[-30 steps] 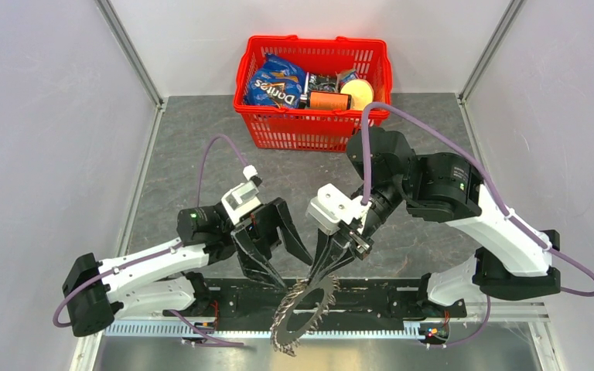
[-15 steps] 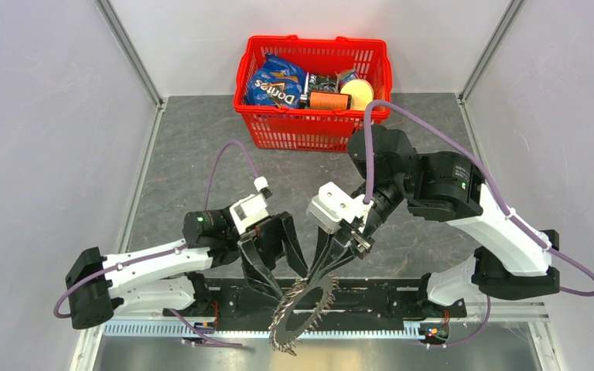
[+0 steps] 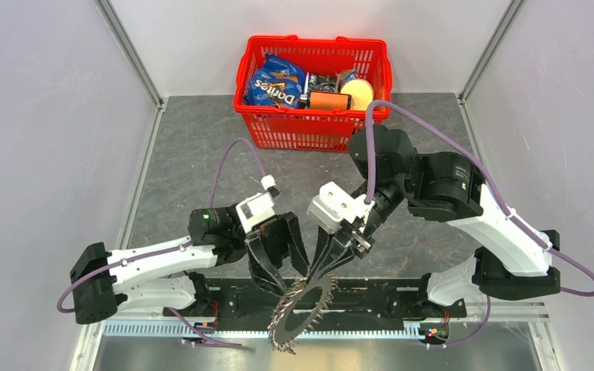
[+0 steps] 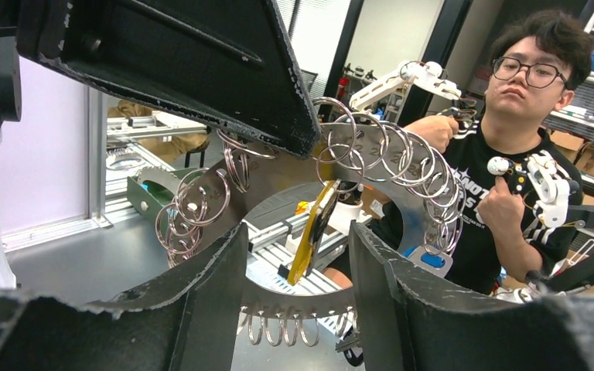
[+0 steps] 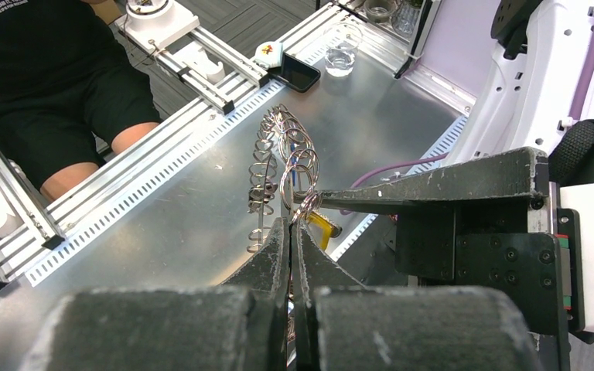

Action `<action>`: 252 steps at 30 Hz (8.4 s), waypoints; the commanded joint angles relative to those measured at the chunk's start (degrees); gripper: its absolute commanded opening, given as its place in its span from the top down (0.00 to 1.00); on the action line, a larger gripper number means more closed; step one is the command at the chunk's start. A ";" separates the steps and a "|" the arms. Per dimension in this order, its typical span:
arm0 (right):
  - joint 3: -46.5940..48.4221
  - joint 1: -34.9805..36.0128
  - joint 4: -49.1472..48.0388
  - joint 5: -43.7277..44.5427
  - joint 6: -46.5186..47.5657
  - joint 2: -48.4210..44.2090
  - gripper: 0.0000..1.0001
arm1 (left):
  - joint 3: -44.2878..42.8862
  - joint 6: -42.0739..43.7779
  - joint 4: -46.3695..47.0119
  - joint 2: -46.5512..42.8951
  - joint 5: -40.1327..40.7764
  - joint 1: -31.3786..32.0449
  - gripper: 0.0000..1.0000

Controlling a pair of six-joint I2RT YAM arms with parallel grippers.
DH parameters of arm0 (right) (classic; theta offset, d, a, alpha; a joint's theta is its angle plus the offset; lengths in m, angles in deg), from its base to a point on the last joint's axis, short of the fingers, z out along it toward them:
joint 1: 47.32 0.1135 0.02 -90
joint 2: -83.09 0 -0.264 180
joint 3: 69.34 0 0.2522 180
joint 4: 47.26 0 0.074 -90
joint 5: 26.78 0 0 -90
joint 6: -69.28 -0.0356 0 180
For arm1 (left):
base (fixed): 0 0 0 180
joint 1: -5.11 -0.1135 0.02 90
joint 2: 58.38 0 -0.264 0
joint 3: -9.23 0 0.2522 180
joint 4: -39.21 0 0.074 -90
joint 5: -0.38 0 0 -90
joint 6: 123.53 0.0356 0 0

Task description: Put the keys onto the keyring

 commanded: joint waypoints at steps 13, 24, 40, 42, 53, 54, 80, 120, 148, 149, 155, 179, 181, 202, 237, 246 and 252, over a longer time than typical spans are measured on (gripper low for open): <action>-5.18 0.33 -5.07 -0.18 0.14 -6.29 1.00 | -4.69 0.85 3.84 2.76 -2.92 2.66 0.98; -20.76 0.32 -11.40 0.72 -4.27 -17.43 0.84 | -6.25 12.84 -15.66 -2.09 -5.17 2.79 0.98; -34.97 0.37 -20.34 6.39 -12.05 -26.64 0.66 | -8.99 23.34 -32.84 -2.67 -3.41 2.83 0.98; -36.03 0.30 -22.81 10.02 -15.81 -27.22 0.63 | -9.28 25.07 -35.88 -3.22 -3.04 2.83 0.98; -37.87 0.30 -27.19 22.57 -23.99 -28.13 0.60 | -10.76 29.42 -44.00 -4.68 -2.09 2.79 0.98; -38.02 0.29 -27.15 22.77 -25.40 -28.28 0.60 | -11.02 29.92 -44.82 -4.76 -1.94 2.80 0.98; -43.96 0.32 -30.57 21.27 -32.33 -30.94 0.62 | -12.53 36.40 -54.84 -7.80 2.60 2.76 0.98; -47.18 0.37 -34.53 21.48 -32.92 -33.83 1.00 | -13.24 37.98 -57.16 -8.74 4.02 2.78 0.98; -52.01 0.35 -47.10 28.63 -37.45 -40.98 1.00 | -12.89 37.66 -55.93 -8.78 3.24 2.75 0.98; -52.25 0.33 -47.76 29.00 -37.56 -41.14 1.00 | -12.89 37.61 -55.93 -8.78 3.23 2.77 0.98; -52.81 0.34 -49.47 30.51 -38.05 -41.06 1.00 | -12.54 37.74 -55.96 -9.05 3.14 2.74 0.98; -56.20 0.26 -57.98 36.18 -42.71 -43.43 1.00 | -11.67 38.09 -56.00 -9.88 3.32 2.70 0.98; -56.64 0.31 -59.10 36.31 -43.69 -43.51 1.00 | -11.60 38.10 -55.91 -9.97 3.40 2.73 0.98; -61.43 0.39 -69.08 36.53 -50.34 -42.06 1.00 | -12.01 42.87 -61.80 -11.55 7.03 2.74 0.98; -64.46 0.37 -72.58 40.57 -53.28 -43.57 1.00 | -11.53 52.00 -69.53 -17.72 19.64 2.71 0.82; -64.26 0.37 -70.31 42.19 -52.38 -43.66 1.00 | -11.32 51.96 -70.37 -18.29 20.06 2.78 0.82; -64.72 0.28 -61.40 46.99 -51.67 -45.27 1.00 | -9.83 52.04 -71.93 -20.53 22.68 2.70 0.82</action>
